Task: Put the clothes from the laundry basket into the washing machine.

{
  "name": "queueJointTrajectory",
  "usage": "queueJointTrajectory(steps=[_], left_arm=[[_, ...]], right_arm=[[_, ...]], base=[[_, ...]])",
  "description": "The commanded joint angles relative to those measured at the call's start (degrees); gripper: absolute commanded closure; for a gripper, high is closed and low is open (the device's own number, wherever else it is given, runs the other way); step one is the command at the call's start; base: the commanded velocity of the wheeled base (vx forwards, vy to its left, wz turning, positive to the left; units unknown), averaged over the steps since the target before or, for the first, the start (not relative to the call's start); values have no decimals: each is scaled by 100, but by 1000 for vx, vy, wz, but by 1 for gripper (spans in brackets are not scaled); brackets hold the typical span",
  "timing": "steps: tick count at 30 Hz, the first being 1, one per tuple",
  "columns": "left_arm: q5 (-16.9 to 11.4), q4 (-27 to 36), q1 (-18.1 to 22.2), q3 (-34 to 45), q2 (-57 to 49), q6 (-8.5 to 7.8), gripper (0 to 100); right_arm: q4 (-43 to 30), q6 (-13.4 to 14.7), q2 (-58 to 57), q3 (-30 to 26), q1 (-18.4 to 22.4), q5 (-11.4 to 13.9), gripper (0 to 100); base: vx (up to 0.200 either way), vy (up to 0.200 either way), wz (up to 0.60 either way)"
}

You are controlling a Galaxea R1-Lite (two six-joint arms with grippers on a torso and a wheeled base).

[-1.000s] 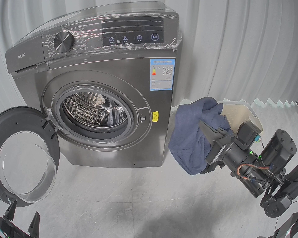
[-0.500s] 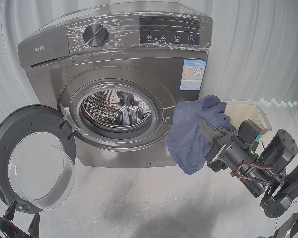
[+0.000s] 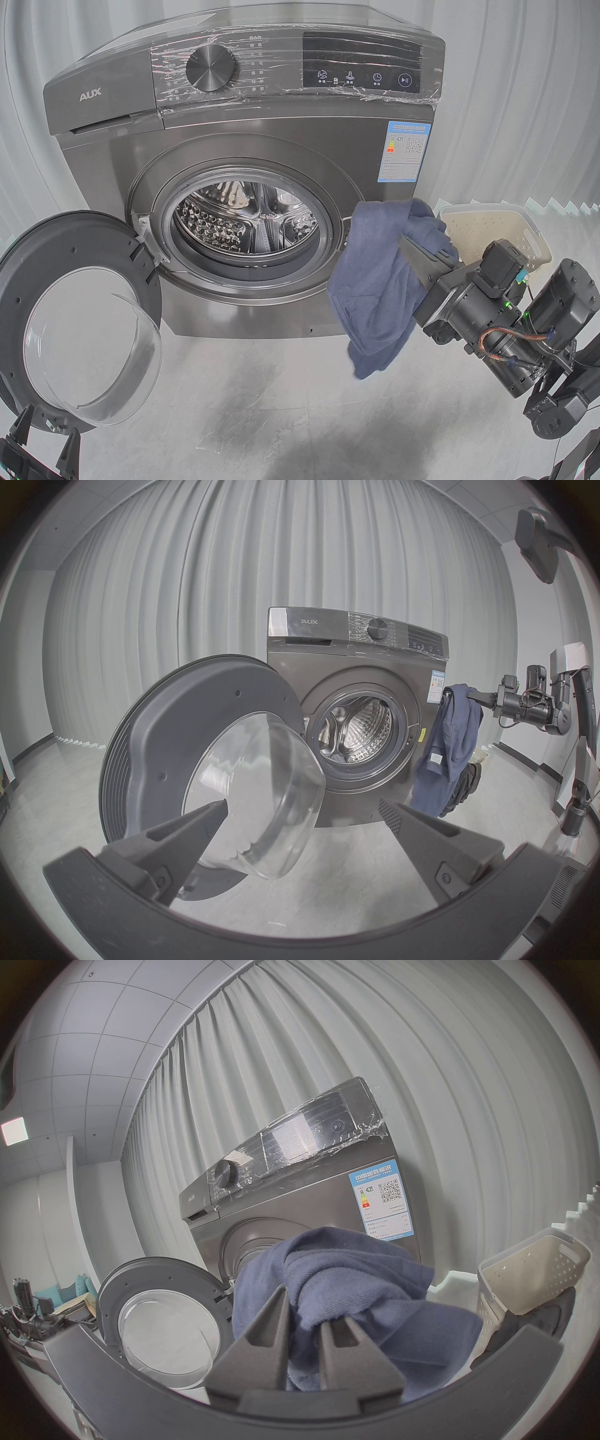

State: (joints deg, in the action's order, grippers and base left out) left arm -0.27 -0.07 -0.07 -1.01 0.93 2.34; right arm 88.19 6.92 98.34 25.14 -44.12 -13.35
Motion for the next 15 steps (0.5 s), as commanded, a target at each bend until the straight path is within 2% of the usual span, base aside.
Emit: queueJointTrajectory(steps=[1,10,15], left_arm=[[0,-1,7,92,-84,3,0],[0,-1,-1,92,-84,3,0],[0,-1,-1,92,-84,3,0]], right_arm=[[6,11,10,0,8,-1,100],[-3,11,36,-26,70,8,100],[-12,37,141,-9,96,-19,100]], base=[[0,0,0],[0,0,0],[0,200,0]])
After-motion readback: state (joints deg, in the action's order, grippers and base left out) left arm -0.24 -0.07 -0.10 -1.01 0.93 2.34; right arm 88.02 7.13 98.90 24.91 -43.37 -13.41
